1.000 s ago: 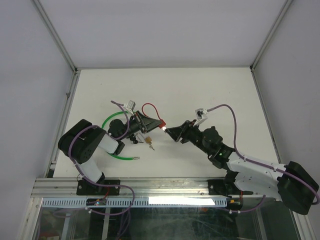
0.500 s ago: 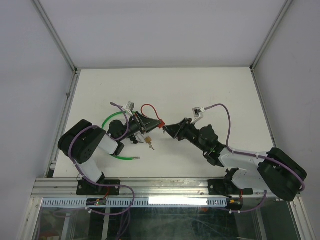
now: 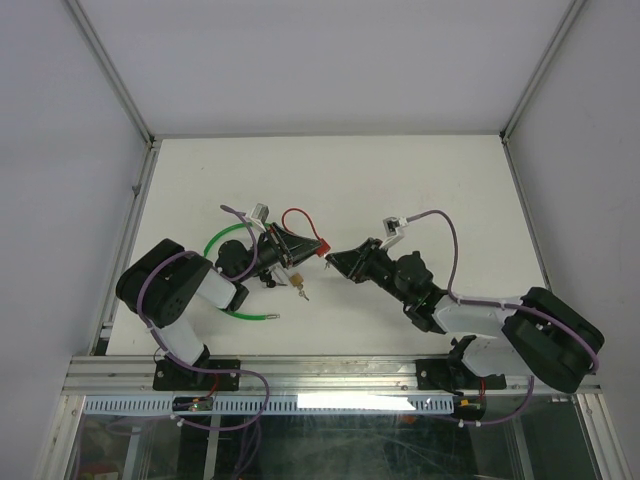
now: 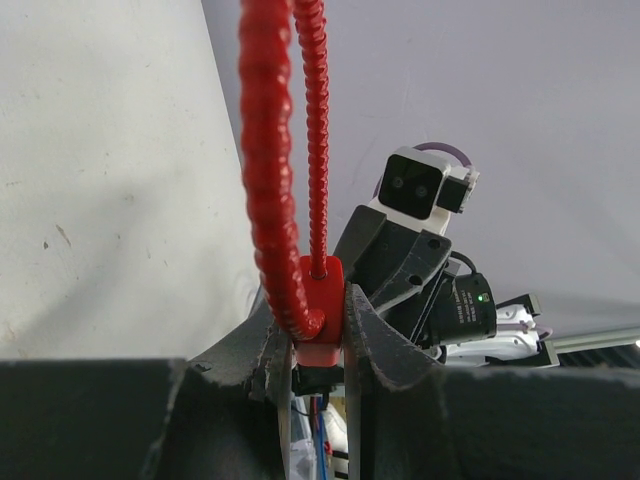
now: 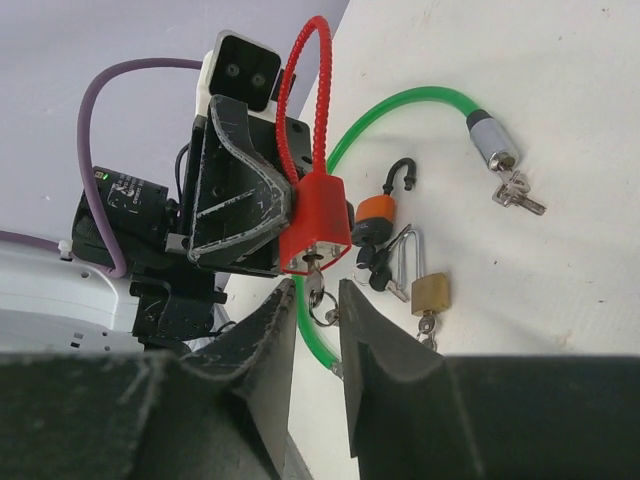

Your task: Unlock with the key

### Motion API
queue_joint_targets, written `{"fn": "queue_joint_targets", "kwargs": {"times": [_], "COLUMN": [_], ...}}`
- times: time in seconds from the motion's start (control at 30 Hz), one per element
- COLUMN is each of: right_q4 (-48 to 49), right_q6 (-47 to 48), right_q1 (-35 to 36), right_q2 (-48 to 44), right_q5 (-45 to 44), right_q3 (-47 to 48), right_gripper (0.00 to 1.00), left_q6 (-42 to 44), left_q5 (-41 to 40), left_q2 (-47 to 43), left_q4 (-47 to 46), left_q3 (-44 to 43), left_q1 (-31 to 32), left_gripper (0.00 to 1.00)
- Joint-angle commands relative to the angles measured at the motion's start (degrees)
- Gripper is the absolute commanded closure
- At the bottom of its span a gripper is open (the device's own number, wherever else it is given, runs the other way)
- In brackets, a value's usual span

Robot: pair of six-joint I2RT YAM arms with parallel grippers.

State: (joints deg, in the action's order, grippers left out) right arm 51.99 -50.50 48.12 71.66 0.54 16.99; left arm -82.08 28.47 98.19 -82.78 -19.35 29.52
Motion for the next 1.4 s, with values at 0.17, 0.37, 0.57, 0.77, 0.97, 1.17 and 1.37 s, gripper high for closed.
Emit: {"fn": "queue_joint_targets", "kwargs": {"times": [0.17, 0.37, 0.57, 0.77, 0.97, 1.17, 1.37], "right_q4": [8.5, 9.7, 13.7, 16.3, 17.2, 12.4, 7.0], "right_q6": [-2.1, -3.2, -5.7, -6.8, -6.7, -5.4, 0.0], "right_q1": [-0.2, -0.2, -1.1, -4.0, -9.4, -15.1, -15.2], "right_q2": [2.2, 2.4, 2.6, 3.2, 4.2, 4.9, 6.4], "right_q5": [0.6, 0.9, 1.3, 4.9, 13.9, 24.3, 29.6], "right_q3": [-0.3, -0.4, -0.6, 1.1, 4.2, 7.3, 11.7], "right_gripper": [0.85, 0.99, 1.00, 1.00, 1.00, 1.00, 1.00], "left_q6": [-1.5, -1.8, -1.2, -0.9, -1.5, -2.0, -3.3], "left_q5": [-1.3, -1.2, -0.9, -0.5, 0.4, 2.8, 4.9], "left_q2": [-1.4, -1.4, -1.5, -3.0, -3.4, -5.2, -4.0], "left_q4": [-14.3, -15.4, -16.9, -17.0, -16.9, -16.9, -16.9], "left_q3": [-0.3, -0.3, -0.6, -0.9, -0.2, 0.1, -1.6], "left_q1": [-0.4, -0.4, 0.8, 4.5, 6.8, 6.8, 7.0], "left_gripper": [1.00, 1.00, 1.00, 1.00, 1.00, 1.00, 1.00]}}
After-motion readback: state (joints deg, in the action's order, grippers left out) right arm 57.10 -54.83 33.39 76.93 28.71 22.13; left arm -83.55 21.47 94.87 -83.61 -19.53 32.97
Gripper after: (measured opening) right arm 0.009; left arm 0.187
